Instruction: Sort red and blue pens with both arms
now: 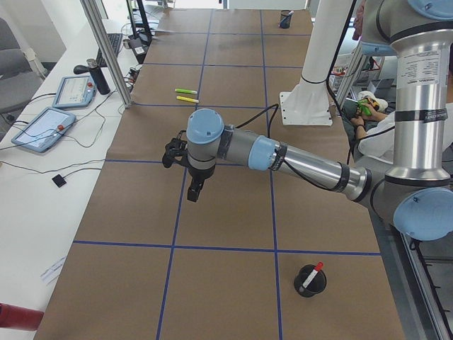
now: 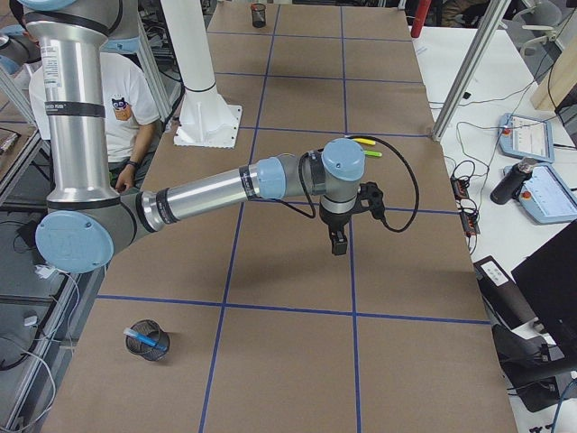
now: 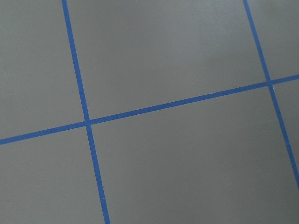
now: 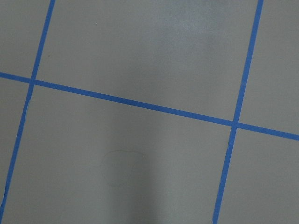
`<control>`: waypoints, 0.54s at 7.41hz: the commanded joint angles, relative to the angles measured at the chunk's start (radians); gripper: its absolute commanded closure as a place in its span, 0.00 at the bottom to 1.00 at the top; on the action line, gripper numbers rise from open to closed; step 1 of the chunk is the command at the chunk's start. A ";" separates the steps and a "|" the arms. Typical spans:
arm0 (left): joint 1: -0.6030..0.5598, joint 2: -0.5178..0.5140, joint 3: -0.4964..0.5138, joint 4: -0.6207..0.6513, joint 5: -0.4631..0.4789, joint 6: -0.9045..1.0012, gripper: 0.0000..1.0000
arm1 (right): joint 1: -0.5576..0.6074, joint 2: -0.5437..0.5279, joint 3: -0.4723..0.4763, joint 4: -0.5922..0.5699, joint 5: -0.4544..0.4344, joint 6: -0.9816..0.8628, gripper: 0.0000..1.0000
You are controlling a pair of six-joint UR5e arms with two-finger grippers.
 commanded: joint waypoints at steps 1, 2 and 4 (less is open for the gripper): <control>0.001 0.001 -0.004 0.000 0.023 0.000 0.00 | -0.010 -0.003 0.001 -0.001 -0.022 -0.001 0.00; 0.001 0.001 -0.004 0.000 0.023 0.000 0.00 | -0.012 -0.004 0.001 -0.001 -0.022 -0.001 0.00; 0.001 -0.005 -0.011 0.000 0.025 0.000 0.00 | -0.012 0.000 0.001 -0.001 -0.022 -0.001 0.00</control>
